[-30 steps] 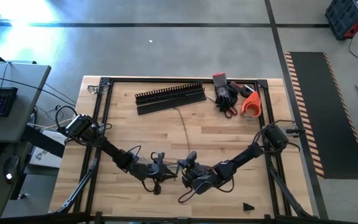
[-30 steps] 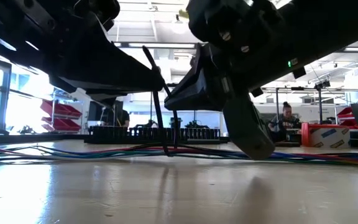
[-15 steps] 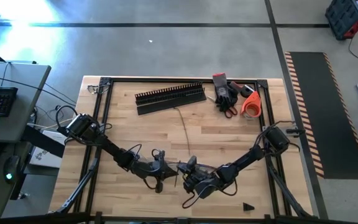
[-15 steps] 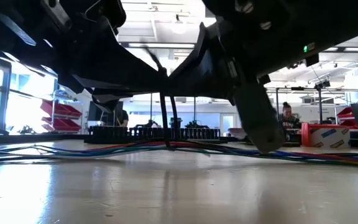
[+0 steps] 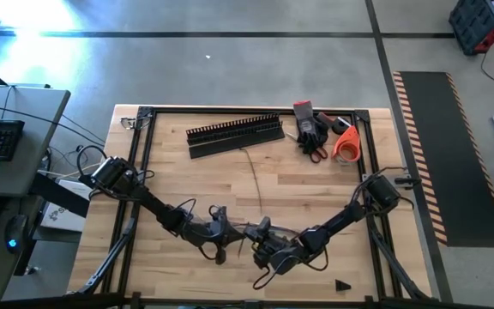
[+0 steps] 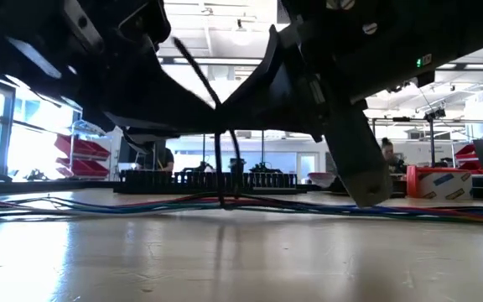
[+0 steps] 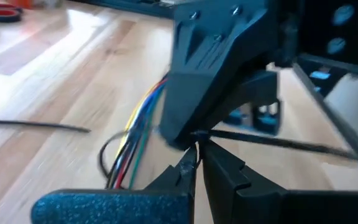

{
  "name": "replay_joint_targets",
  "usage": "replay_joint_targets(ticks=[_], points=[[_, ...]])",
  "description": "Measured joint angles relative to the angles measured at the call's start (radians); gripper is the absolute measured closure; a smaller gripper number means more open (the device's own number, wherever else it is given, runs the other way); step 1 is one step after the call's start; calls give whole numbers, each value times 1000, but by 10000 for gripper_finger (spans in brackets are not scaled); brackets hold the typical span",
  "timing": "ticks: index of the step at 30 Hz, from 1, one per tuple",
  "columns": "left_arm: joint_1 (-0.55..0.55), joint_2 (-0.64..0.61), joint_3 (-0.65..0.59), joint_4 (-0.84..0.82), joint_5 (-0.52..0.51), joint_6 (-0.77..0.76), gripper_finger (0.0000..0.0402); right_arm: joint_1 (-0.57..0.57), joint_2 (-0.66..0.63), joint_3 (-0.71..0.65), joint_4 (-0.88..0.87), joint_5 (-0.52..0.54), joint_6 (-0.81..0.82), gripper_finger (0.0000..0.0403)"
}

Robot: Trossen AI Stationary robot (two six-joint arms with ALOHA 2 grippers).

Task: Ziptie cables
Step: Wrap the top black zip tie around the colored cable bundle

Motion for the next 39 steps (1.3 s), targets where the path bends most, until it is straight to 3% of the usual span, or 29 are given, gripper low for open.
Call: replay_joint_targets(ticks=[5, 10, 16, 22, 29, 39], points=[[-14, 0, 0, -33, -30, -3, 401, 21, -7, 0, -45, 87, 40, 318], [-17, 17, 0, -29, -24, 0, 401, 79, -57, 0, -166, 197, 264, 225], [-4, 105, 0, 103, 19, 32, 401, 120, -157, 0, -323, 72, 688, 151], [19, 170, 0, 200, 65, 49, 402, 123, -183, 1, -356, -107, 1058, 142], [55, 193, 30, 197, 94, 115, 402, 105, -156, 1, -360, -110, 1253, 142], [89, 196, 61, 196, 84, 151, 402, 48, -150, 1, -528, -110, 1442, 142]])
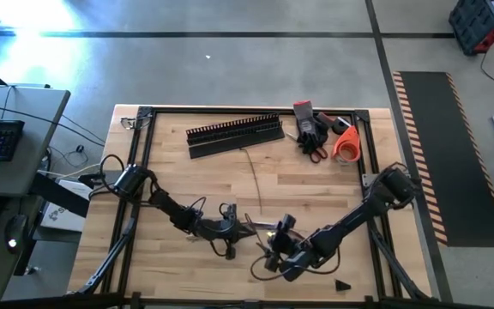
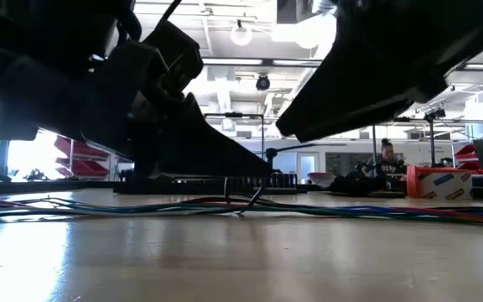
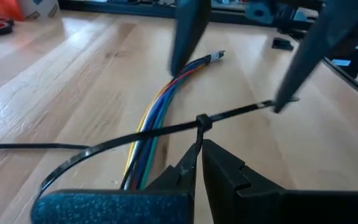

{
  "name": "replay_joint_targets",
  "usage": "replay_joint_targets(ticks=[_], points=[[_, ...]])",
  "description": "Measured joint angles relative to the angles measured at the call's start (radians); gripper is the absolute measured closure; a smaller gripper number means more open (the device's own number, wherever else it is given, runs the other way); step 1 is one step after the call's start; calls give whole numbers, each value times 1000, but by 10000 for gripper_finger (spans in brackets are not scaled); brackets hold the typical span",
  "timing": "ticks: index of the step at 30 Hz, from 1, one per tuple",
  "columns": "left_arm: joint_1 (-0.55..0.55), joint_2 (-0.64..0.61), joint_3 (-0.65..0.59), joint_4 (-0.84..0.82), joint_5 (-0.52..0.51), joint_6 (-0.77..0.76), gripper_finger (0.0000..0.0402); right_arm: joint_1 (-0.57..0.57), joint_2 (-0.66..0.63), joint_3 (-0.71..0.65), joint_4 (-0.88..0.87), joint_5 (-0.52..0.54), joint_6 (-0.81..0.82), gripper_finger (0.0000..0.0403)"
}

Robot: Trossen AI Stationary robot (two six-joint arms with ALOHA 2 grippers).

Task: Ziptie cables
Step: Wrap the top black zip tie around the colored cable bundle

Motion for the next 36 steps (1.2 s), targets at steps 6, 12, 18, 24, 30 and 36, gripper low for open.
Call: replay_joint_targets(ticks=[6, 12, 18, 24, 30, 36], points=[[-5, 0, 0, 3, -28, -1, 402, -31, 9, 0, -15, -79, 26, 148], [-8, 0, 0, 4, -37, -1, 402, -42, 53, 0, -17, -132, 31, 179], [-26, -1, -1, 12, -48, 8, 402, -33, 61, 0, -30, -146, 76, 221], [-61, -21, 1, 29, -69, 72, 402, -28, 61, 0, -33, -192, 76, 307], [-82, -30, 39, 31, -39, 272, 398, -20, 61, 0, -16, -172, 19, 394], [-55, -30, 111, -111, 73, 444, 336, -24, 61, 0, 29, -186, -65, 401]])
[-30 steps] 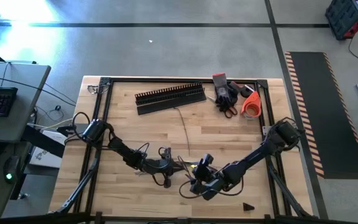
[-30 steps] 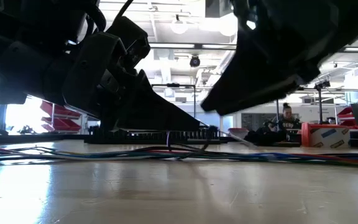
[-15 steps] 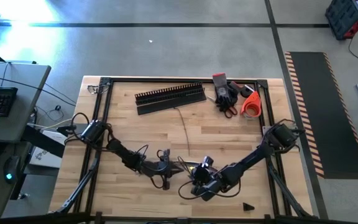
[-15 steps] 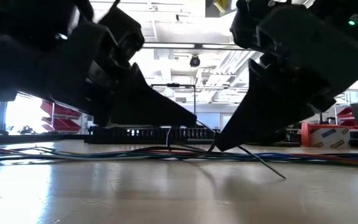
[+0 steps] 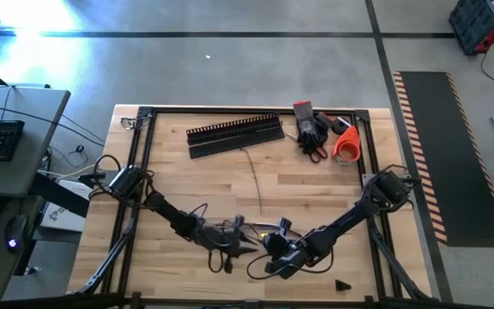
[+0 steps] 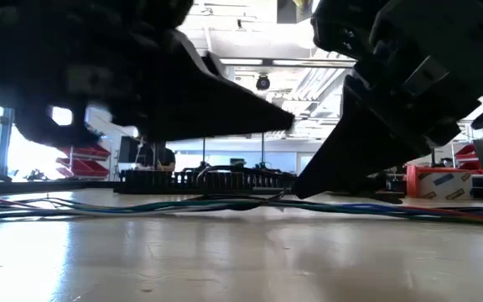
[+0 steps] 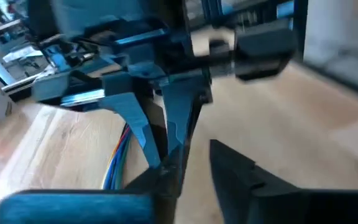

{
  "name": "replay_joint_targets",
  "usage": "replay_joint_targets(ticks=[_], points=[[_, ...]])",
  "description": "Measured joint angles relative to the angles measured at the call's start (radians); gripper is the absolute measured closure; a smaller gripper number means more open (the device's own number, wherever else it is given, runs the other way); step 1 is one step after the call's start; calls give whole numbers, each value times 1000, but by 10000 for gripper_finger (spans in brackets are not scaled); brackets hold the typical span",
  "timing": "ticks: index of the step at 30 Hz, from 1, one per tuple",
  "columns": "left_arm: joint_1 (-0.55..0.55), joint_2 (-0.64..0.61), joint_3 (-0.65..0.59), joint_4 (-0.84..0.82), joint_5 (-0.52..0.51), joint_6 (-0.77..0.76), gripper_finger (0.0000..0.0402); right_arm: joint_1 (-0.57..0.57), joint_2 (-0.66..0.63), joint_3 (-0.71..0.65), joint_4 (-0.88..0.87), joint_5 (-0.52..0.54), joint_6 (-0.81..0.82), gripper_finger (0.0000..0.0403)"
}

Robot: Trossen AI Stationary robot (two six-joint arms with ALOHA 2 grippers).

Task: Ziptie cables
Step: Wrap the top black zip tie around the colored cable bundle

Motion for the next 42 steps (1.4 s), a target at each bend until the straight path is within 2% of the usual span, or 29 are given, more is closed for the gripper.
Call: replay_joint_targets(ticks=[6, 10, 13, 20, 24, 29, 38, 42], points=[[24, 0, 91, -289, -5, 206, 240, -18, 0, 0, -1, -70, -5, 403], [29, -1, 127, -405, -57, 276, 214, -19, 0, 0, 0, -92, -10, 403], [29, -2, 128, -403, -64, 301, 230, -19, 0, 0, 1, -102, -1, 403], [33, -2, 128, -405, -67, 304, 325, -19, 0, 0, 1, -105, 8, 403], [41, -2, 128, -406, -58, 309, 355, -19, -1, 0, 3, -110, 8, 403], [44, -2, 128, -406, -37, 322, 359, -19, -1, 0, 14, -114, 8, 403], [54, -3, 128, -408, -10, 396, 331, -19, -1, 0, 17, -125, 8, 403], [61, -3, 129, -410, 9, 425, 334, -18, -1, 0, 17, -128, 8, 403]])
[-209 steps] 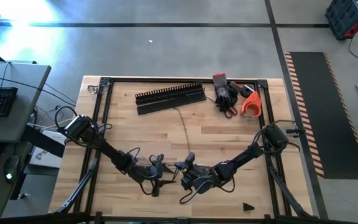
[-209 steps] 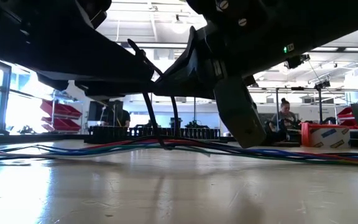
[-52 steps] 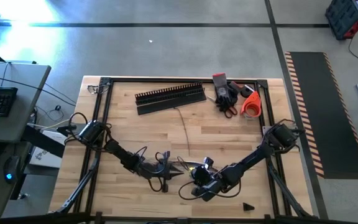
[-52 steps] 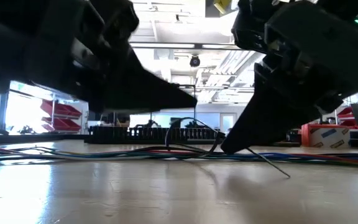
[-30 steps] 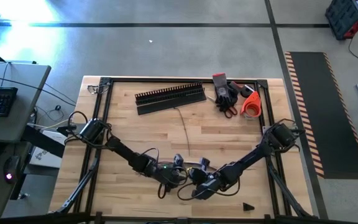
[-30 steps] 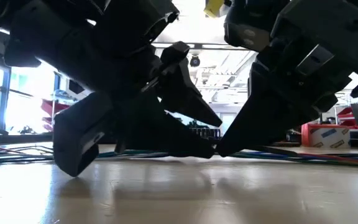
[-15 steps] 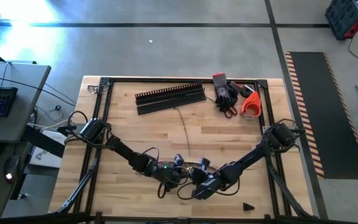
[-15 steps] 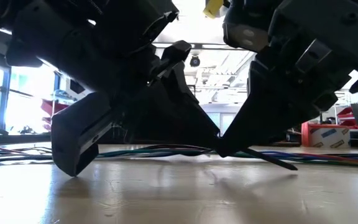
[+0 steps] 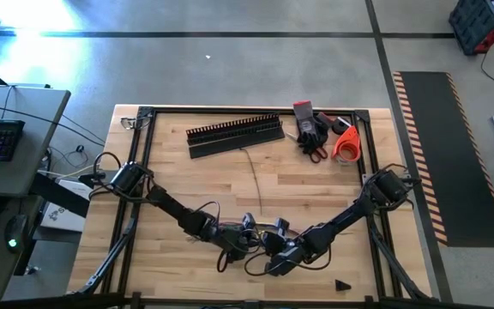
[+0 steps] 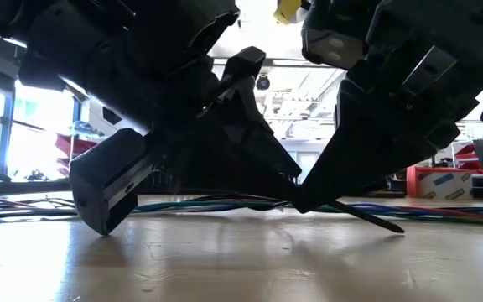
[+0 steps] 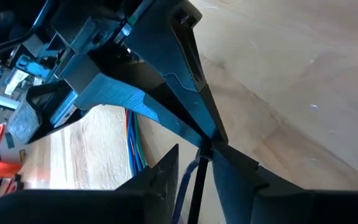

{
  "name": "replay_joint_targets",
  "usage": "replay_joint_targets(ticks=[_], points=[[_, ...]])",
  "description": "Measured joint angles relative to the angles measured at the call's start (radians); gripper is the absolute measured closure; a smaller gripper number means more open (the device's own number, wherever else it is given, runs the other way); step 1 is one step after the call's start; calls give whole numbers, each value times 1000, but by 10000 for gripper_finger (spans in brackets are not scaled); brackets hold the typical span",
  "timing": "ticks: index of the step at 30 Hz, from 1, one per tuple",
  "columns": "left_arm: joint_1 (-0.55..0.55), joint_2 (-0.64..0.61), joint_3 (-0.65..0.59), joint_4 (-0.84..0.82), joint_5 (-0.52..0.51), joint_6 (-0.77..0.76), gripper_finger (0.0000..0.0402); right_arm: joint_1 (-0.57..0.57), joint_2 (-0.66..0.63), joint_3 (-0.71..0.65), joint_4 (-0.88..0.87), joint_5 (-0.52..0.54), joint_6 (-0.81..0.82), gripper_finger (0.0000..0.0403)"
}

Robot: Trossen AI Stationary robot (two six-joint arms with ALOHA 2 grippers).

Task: Ziptie cables
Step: Wrap the top black zip tie around the colored cable bundle

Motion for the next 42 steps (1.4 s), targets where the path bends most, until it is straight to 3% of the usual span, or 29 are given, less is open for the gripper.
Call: replay_joint_targets(ticks=[8, 14, 23, 26, 32, 42], points=[[5, 0, 0, -5, 22, 2, 393, 1, 0, 0, 6, 0, -11, 403], [8, 1, -1, -3, -2, -35, 399, 0, -2, 0, -3, 1, -47, 395], [-12, -18, -4, -19, -105, -100, 401, 15, -70, 0, -123, -43, -185, 274], [-12, -29, -4, -22, -94, -156, 401, 33, -66, 2, -136, 33, -237, 253], [2, -48, 14, -85, -27, -240, 401, 78, -63, 2, -159, 272, -293, 268], [24, -51, 56, -135, -1, -267, 402, 72, -10, 1, -115, 264, -349, 296]])
